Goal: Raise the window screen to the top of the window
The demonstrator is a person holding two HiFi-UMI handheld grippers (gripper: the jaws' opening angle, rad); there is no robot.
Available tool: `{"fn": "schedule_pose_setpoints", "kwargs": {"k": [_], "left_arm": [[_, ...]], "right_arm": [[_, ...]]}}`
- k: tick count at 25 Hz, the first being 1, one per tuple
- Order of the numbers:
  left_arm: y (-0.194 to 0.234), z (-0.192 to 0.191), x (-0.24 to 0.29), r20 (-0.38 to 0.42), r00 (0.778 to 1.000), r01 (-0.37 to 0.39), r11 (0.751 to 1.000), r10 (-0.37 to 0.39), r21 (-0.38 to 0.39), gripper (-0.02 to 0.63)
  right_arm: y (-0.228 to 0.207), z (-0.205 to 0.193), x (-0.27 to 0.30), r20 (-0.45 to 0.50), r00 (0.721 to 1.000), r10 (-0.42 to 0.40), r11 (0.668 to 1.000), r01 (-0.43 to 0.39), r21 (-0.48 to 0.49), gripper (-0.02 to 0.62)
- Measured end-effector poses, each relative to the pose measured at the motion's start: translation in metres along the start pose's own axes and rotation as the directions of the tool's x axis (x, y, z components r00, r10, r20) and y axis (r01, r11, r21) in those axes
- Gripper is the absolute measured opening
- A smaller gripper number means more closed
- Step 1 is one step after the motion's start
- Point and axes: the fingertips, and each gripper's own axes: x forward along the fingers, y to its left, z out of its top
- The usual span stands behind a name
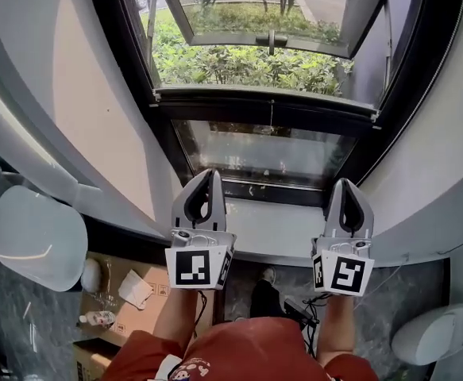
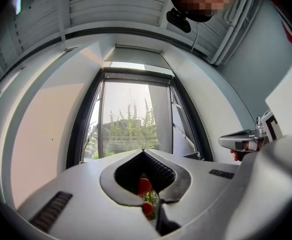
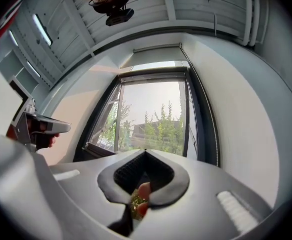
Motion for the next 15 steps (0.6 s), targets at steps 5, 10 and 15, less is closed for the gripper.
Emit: {"fn": "schedule_pose_setpoints", "kwargs": {"k": [5,10,15], "left_arm": [[-0.003,-0.013,0.055,-0.017,1.000,-0.010,1.000,0.010,0.013,0.005],[-0.008,-0.026,0.104,-0.049,0.998,-0.025,1.000,0.026,0.007,0.005],[-0.015,-0.035,0.143,-0.057,0.997,-0.042,0.999,0.043,0.019,0.005]], "right_arm": [[-0.023,-0.023,0.049,-0.017,1.000,0.011,1.000,-0.010,0.012,0.009],[-0.048,-0.039,0.093,-0.022,1.000,0.023,0.999,-0.022,0.024,0.009],[-0.070,-0.055,0.129,-0.014,0.999,0.036,0.998,-0.036,0.044,0.009]]}}
